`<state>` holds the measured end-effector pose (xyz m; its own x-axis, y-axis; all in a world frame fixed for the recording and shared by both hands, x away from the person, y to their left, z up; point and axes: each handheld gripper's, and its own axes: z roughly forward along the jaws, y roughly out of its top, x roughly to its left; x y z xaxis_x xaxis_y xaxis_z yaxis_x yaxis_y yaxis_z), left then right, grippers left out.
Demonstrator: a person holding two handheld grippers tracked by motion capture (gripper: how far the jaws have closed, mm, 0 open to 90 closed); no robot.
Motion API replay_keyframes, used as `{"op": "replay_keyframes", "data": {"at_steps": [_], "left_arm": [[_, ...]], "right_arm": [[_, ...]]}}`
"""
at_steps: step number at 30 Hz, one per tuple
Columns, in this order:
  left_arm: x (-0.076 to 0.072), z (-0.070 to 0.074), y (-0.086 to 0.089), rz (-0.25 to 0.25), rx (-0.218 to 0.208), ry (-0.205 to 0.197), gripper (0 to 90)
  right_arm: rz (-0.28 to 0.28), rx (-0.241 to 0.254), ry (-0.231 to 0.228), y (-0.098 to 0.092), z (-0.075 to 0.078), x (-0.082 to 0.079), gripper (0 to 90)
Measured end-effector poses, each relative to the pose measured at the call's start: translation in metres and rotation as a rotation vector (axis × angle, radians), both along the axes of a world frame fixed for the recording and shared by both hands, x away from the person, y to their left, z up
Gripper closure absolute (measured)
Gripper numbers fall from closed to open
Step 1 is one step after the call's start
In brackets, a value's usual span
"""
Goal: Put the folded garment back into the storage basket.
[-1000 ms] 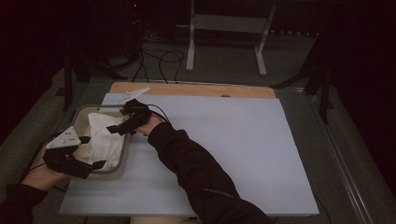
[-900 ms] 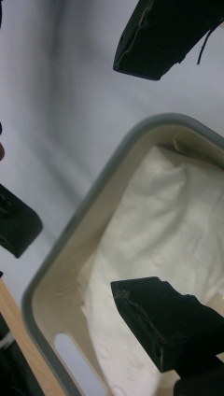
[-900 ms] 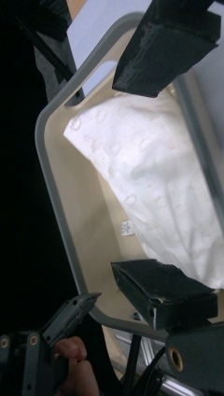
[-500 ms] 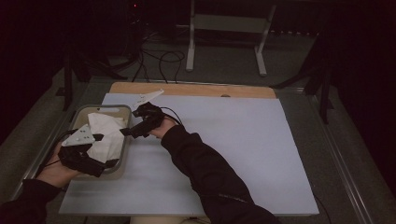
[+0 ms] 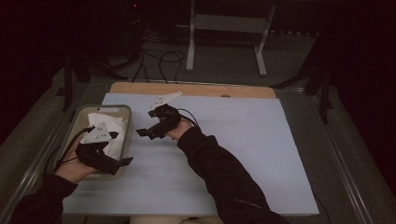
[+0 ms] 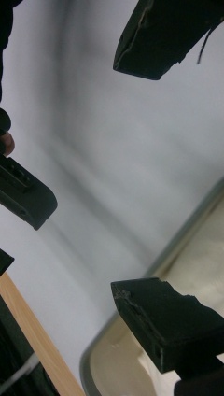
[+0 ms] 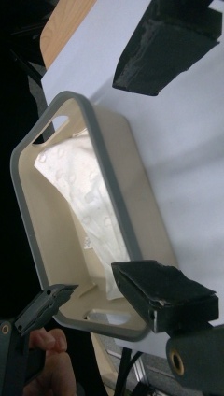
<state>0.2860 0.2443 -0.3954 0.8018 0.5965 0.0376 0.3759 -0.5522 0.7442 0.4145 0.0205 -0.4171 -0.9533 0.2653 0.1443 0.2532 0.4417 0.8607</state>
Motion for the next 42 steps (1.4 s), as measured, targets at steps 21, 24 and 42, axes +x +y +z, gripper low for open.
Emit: {"op": "replay_keyframes", "data": {"at_steps": [21,24,42], "left_arm": [[0.009,-0.003,-0.047,-0.084,0.004,-0.005,0.0],[0.011,-0.005,-0.054,-0.096,0.003,-0.007,0.0],[0.019,-0.011,-0.09,-0.165,-0.003,-0.005,0.0]], "right_arm": [[-0.053,-0.011,-0.028,-0.065,-0.008,-0.008,10.7],[-0.061,-0.014,-0.032,-0.074,-0.01,-0.009,10.7],[-0.122,-0.039,-0.024,-0.133,-0.026,-0.016,10.7]]}}
